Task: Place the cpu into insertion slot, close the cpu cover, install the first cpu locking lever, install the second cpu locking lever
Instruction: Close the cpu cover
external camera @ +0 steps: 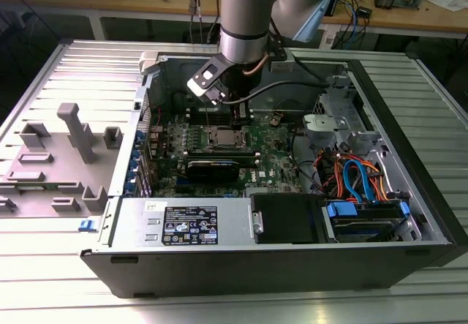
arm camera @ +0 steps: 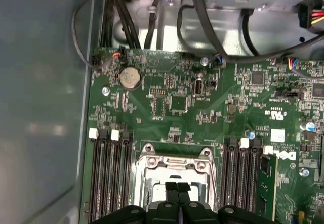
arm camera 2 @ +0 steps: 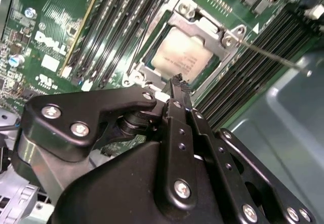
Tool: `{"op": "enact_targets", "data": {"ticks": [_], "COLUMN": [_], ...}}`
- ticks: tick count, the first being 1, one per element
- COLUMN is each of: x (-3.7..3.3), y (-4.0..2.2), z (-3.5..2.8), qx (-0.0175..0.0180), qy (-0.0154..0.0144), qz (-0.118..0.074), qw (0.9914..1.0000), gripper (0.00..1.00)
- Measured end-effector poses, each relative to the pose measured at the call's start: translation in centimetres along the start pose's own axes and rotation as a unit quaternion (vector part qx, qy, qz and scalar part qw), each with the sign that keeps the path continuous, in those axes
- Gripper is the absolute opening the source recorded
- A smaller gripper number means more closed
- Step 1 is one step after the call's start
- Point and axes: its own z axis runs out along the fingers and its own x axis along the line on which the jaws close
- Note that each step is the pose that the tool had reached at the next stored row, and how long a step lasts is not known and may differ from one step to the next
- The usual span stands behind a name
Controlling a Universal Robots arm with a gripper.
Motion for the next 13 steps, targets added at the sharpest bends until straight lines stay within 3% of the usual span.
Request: {"op": "enact_targets", "data": {"ticks": [9, 13], "x": [0.13, 0.16], "y": [-1.80, -2.19], "z": [0.78, 1.04], "qx": [-0.0001, -0.0003], "qy": [0.0020, 0.0044], "qz": [-0.006, -0.007], "qw": [0.99998, 0.99997], "gripper": [0.11, 0.11]}}
